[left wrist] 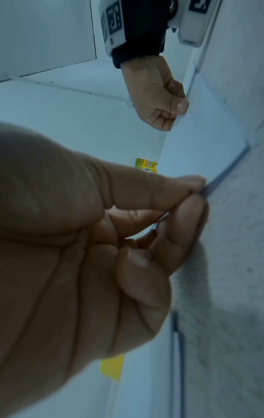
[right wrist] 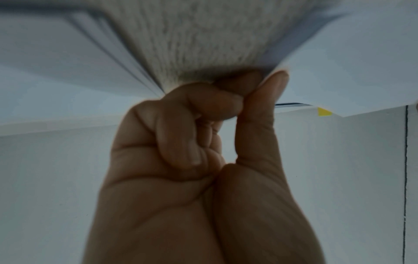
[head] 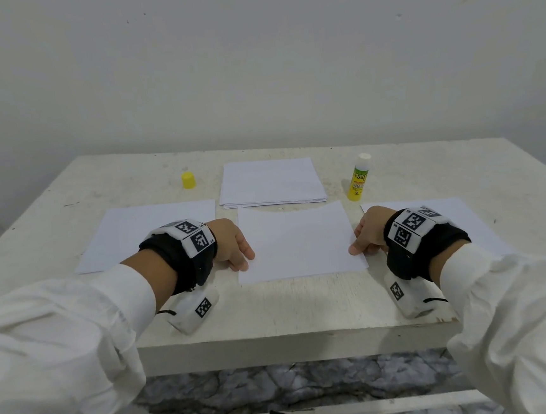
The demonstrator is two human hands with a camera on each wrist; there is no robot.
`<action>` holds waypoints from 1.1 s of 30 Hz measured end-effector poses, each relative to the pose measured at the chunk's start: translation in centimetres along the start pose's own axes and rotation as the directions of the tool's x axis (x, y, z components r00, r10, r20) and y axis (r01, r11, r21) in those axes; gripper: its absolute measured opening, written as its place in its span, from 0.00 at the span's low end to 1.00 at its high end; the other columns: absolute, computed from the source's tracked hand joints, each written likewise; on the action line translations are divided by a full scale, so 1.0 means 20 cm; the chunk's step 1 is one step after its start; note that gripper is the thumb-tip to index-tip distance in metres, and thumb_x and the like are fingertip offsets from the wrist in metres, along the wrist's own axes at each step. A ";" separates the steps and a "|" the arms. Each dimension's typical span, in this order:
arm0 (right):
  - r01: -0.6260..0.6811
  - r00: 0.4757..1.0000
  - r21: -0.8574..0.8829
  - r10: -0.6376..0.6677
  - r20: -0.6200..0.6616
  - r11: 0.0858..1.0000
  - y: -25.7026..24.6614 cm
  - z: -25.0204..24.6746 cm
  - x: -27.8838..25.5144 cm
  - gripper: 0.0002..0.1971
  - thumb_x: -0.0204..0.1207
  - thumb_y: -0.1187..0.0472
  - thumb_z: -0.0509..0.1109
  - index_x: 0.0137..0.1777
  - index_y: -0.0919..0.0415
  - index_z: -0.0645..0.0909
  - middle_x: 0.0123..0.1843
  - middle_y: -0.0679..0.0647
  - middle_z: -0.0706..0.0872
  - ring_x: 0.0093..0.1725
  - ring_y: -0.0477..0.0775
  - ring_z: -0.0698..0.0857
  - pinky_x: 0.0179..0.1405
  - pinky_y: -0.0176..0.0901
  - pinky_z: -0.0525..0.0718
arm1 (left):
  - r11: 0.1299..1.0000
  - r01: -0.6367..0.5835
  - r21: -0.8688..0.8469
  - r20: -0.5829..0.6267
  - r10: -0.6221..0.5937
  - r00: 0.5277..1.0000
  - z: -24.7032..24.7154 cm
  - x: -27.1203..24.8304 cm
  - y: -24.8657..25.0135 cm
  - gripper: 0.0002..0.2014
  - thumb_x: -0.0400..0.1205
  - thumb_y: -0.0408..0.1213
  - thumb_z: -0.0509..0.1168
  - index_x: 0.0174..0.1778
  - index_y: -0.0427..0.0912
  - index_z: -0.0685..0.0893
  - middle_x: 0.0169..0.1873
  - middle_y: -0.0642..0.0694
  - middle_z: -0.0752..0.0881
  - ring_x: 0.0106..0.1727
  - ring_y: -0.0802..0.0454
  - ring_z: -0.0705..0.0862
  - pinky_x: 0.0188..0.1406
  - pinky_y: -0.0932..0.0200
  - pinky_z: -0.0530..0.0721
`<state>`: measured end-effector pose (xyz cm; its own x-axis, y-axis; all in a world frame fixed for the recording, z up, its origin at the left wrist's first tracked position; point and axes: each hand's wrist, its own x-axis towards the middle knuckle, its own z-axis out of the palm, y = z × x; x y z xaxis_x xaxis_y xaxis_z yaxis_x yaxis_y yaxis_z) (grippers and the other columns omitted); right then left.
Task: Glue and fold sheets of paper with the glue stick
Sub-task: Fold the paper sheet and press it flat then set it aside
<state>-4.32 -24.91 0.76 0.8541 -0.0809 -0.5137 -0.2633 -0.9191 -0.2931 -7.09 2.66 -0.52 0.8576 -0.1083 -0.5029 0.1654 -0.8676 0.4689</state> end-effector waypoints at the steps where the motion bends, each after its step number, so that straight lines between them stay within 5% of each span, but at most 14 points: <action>1: -0.001 1.000 0.000 0.001 -0.003 1.000 0.00 0.00 0.00 0.13 0.66 0.63 0.81 0.47 0.66 0.82 0.31 0.56 0.83 0.28 0.52 0.78 0.25 0.39 0.73 | 1.000 -0.002 -0.002 -0.003 0.002 1.000 0.00 0.00 0.00 0.08 0.72 0.30 0.77 0.43 0.47 0.89 0.25 0.51 0.85 0.18 0.66 0.79 0.24 0.73 0.77; 4: 0.001 1.000 -0.014 -0.001 -0.017 1.000 -0.01 0.01 0.01 0.13 0.67 0.64 0.81 0.46 0.66 0.82 0.32 0.56 0.84 0.30 0.52 0.80 0.27 0.39 0.76 | 0.999 -0.004 0.032 -0.015 0.004 1.000 0.00 0.00 0.01 0.10 0.72 0.31 0.77 0.47 0.47 0.89 0.28 0.52 0.86 0.24 0.64 0.81 0.27 0.72 0.78; 7: 0.007 0.999 -0.150 -0.011 -0.030 0.989 -0.03 0.03 0.02 0.15 0.67 0.58 0.81 0.49 0.66 0.83 0.41 0.56 0.86 0.42 0.55 0.83 0.44 0.42 0.81 | 0.994 -0.005 0.111 -0.030 0.008 1.000 0.01 0.00 0.02 0.21 0.72 0.33 0.77 0.59 0.49 0.83 0.35 0.52 0.83 0.34 0.57 0.82 0.33 0.67 0.78; 10: 0.006 0.997 -0.323 -0.028 -0.065 0.947 -0.07 0.03 0.01 0.18 0.69 0.54 0.79 0.50 0.64 0.80 0.49 0.56 0.84 0.52 0.57 0.83 0.51 0.44 0.79 | 0.953 -0.015 0.303 -0.025 0.024 0.999 0.00 0.00 0.05 0.36 0.74 0.38 0.76 0.77 0.51 0.68 0.56 0.47 0.82 0.58 0.48 0.82 0.57 0.58 0.79; 13: 0.060 0.995 -0.428 -0.091 -0.052 0.902 -0.13 0.03 -0.01 0.28 0.67 0.56 0.80 0.66 0.61 0.78 0.64 0.57 0.83 0.62 0.59 0.82 0.54 0.45 0.79 | 0.856 0.001 0.517 0.009 -0.007 1.000 -0.01 0.03 0.07 0.43 0.76 0.50 0.73 0.83 0.50 0.57 0.74 0.43 0.70 0.74 0.44 0.71 0.69 0.54 0.71; 16: 0.247 0.968 -0.545 -0.225 0.107 0.801 -0.28 0.11 -0.01 0.31 0.66 0.44 0.78 0.67 0.56 0.80 0.65 0.54 0.82 0.63 0.58 0.81 0.58 0.45 0.77 | 0.715 0.034 0.699 0.003 -0.051 0.999 -0.03 0.10 0.04 0.50 0.70 0.66 0.69 0.83 0.51 0.54 0.77 0.40 0.62 0.75 0.38 0.67 0.71 0.45 0.70; 20: 0.364 0.931 -0.556 -0.305 0.200 0.747 -0.58 0.25 0.05 0.44 0.58 0.33 0.78 0.70 0.59 0.75 0.67 0.55 0.81 0.63 0.60 0.81 0.60 0.51 0.79 | 0.690 -0.001 0.724 0.037 -0.037 0.999 -0.05 0.16 0.01 0.60 0.66 0.71 0.69 0.84 0.46 0.45 0.84 0.45 0.48 0.81 0.37 0.53 0.79 0.39 0.58; 24: 0.399 0.916 -0.591 -0.342 0.211 0.702 -0.72 0.33 0.09 0.62 0.52 0.30 0.78 0.82 0.53 0.54 0.82 0.56 0.60 0.79 0.63 0.65 0.73 0.65 0.68 | 0.687 -0.029 0.726 0.028 0.013 1.000 -0.05 0.19 0.01 0.61 0.61 0.72 0.71 0.83 0.43 0.51 0.82 0.48 0.54 0.80 0.41 0.57 0.77 0.39 0.63; 28: 0.419 0.908 -0.575 -0.341 0.244 0.703 -0.56 0.25 0.09 0.68 0.56 0.34 0.80 0.84 0.58 0.37 0.86 0.56 0.40 0.84 0.58 0.48 0.82 0.59 0.53 | 0.686 -0.049 0.726 0.035 0.035 0.999 -0.06 0.19 0.01 0.61 0.63 0.69 0.73 0.82 0.39 0.50 0.80 0.47 0.57 0.80 0.40 0.57 0.75 0.40 0.63; 33: 0.331 0.942 -0.563 -0.232 0.243 0.757 -0.20 0.00 0.04 0.62 0.66 0.45 0.79 0.83 0.63 0.34 0.85 0.57 0.34 0.84 0.55 0.42 0.81 0.49 0.48 | 0.684 -0.050 0.728 0.039 0.032 0.999 -0.06 0.18 0.02 0.56 0.65 0.69 0.71 0.79 0.38 0.54 0.78 0.47 0.59 0.78 0.42 0.59 0.70 0.42 0.65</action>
<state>-2.68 -21.34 1.48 0.7566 0.2303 -0.6120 0.3362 -0.9397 0.0620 -3.39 2.51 -1.18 0.8425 -0.1548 -0.5160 -0.2848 -0.9410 -0.1827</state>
